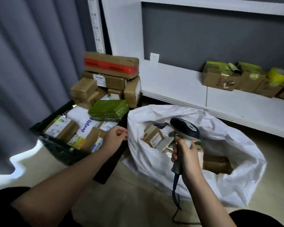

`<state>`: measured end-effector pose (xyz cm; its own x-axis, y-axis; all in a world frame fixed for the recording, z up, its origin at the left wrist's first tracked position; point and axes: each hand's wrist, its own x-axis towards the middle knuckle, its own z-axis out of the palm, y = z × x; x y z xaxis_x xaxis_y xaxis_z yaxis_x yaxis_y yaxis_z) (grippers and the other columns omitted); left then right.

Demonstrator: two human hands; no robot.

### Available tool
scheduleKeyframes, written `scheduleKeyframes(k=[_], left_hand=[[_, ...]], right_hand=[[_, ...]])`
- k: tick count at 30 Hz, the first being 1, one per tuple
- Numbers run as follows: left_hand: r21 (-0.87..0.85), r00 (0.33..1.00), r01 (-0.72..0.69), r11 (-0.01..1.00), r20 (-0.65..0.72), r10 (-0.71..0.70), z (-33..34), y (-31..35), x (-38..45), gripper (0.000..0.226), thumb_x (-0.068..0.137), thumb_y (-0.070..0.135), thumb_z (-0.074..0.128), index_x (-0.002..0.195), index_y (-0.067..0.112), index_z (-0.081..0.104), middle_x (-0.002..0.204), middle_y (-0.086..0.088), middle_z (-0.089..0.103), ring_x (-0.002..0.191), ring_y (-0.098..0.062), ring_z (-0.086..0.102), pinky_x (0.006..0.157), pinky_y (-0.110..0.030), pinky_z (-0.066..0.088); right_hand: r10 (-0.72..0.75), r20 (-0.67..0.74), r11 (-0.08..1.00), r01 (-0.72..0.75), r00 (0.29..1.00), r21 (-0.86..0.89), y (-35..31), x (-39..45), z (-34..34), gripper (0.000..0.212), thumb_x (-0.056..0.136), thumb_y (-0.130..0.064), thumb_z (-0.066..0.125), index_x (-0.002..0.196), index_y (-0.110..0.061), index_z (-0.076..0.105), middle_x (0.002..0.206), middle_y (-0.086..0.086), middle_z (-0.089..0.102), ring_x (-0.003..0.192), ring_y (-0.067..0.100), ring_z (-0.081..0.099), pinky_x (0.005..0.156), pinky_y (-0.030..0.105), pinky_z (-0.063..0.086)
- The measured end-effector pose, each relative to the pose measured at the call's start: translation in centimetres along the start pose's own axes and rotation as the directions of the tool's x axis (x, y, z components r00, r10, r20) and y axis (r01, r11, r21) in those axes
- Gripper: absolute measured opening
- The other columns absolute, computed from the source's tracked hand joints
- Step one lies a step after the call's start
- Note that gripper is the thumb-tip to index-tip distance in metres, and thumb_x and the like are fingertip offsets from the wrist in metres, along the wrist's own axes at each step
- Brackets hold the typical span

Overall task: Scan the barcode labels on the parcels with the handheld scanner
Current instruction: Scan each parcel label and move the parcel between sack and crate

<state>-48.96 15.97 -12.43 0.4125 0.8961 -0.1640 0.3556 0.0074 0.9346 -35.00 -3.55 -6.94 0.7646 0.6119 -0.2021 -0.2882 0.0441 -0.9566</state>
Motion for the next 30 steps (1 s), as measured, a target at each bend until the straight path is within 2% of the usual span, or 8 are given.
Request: scheduleKeyframes(k=[3, 5, 8, 14, 22, 24, 28, 30], left_hand=[[0.226, 0.987, 0.055, 0.973, -0.160, -0.018, -7.6, -3.7, -0.4, 0.003, 0.091, 0.016, 0.063, 0.092, 0.018, 0.062, 0.097, -0.007, 0.065, 0.100, -0.030, 0.063, 0.083, -0.035, 0.049], [0.391, 0.981, 0.127, 0.911, -0.183, -0.058, -11.4, -5.9, -0.4, 0.031, 0.090, 0.024, 0.066, 0.117, 0.011, 0.058, 0.116, -0.010, 0.062, 0.109, -0.029, 0.059, 0.089, -0.036, 0.047], [0.557, 0.989, 0.121, 0.822, -0.143, -0.049, -15.2, -8.4, 0.3, 0.056, 0.086, 0.035, 0.068, 0.134, 0.011, 0.049, 0.135, -0.013, 0.051, 0.115, -0.030, 0.056, 0.093, -0.039, 0.048], [0.752, 0.995, -0.018, 0.659, 0.077, -0.060, -15.9, -10.0, 4.3, 0.073, 0.088, 0.035, 0.064, 0.146, 0.008, 0.029, 0.145, -0.015, 0.037, 0.131, -0.031, 0.041, 0.104, -0.041, 0.039], [0.716, 0.924, 0.082, 0.693, 0.205, -0.322, -13.4, -11.5, 9.6, 0.060, 0.090, 0.046, 0.057, 0.137, 0.011, 0.044, 0.129, -0.011, 0.056, 0.114, -0.028, 0.056, 0.093, -0.037, 0.046], [0.636, 0.913, 0.149, 0.757, 0.205, -0.352, -13.1, -11.6, 10.4, 0.055, 0.090, 0.043, 0.058, 0.132, 0.009, 0.050, 0.126, -0.012, 0.059, 0.109, -0.026, 0.057, 0.090, -0.035, 0.047], [0.472, 0.885, 0.300, 0.829, 0.186, -0.426, -13.5, -11.0, 10.8, 0.070, 0.091, 0.032, 0.060, 0.143, 0.000, 0.025, 0.135, -0.018, 0.048, 0.120, -0.031, 0.051, 0.086, -0.034, 0.044], [0.448, 0.895, 0.279, 0.849, 0.198, -0.399, -14.0, -11.1, 10.7, 0.074, 0.091, 0.028, 0.062, 0.142, -0.002, 0.019, 0.136, -0.019, 0.046, 0.120, -0.031, 0.050, 0.088, -0.036, 0.045]], right_hand=[[0.032, 0.133, 0.998, -0.025, 0.991, -0.052, 1.8, -0.6, 5.4, 0.010, 0.097, -0.012, 0.054, 0.089, -0.012, 0.047, 0.053, 0.001, 0.042, 0.040, 0.014, 0.036, 0.044, 0.027, 0.029], [0.047, 0.200, 0.997, -0.034, 0.979, -0.067, 3.3, -0.8, 9.0, 0.011, 0.097, -0.012, 0.054, 0.089, -0.011, 0.047, 0.053, 0.002, 0.042, 0.039, 0.014, 0.036, 0.042, 0.025, 0.030], [0.079, 0.284, 0.991, -0.045, 0.956, -0.126, 6.0, -0.9, 13.8, 0.016, 0.097, -0.014, 0.056, 0.085, -0.009, 0.046, 0.053, 0.003, 0.044, 0.039, 0.015, 0.038, 0.039, 0.025, 0.032], [0.132, 0.285, 0.982, -0.086, 0.949, -0.167, 9.3, 0.5, 19.0, 0.021, 0.095, -0.009, 0.057, 0.080, -0.013, 0.043, 0.055, 0.006, 0.043, 0.038, 0.016, 0.035, 0.041, 0.027, 0.029], [0.178, 0.236, 0.970, -0.129, 0.955, -0.206, 11.9, 3.3, 20.7, 0.019, 0.096, -0.010, 0.057, 0.081, -0.013, 0.044, 0.055, 0.005, 0.043, 0.040, 0.015, 0.036, 0.040, 0.027, 0.030], [0.178, 0.239, 0.970, -0.129, 0.955, -0.207, 12.2, 3.5, 20.6, 0.019, 0.096, -0.010, 0.056, 0.082, -0.012, 0.044, 0.056, 0.005, 0.043, 0.040, 0.015, 0.036, 0.041, 0.027, 0.030], [0.170, 0.239, 0.969, -0.118, 0.956, -0.217, 12.5, 3.5, 20.1, 0.017, 0.097, -0.011, 0.055, 0.085, -0.009, 0.044, 0.057, 0.006, 0.042, 0.040, 0.015, 0.036, 0.040, 0.026, 0.031], [0.170, 0.237, 0.971, -0.122, 0.957, -0.207, 12.4, 3.4, 19.8, 0.016, 0.096, -0.011, 0.055, 0.085, -0.008, 0.044, 0.057, 0.006, 0.042, 0.040, 0.015, 0.036, 0.040, 0.025, 0.031]])
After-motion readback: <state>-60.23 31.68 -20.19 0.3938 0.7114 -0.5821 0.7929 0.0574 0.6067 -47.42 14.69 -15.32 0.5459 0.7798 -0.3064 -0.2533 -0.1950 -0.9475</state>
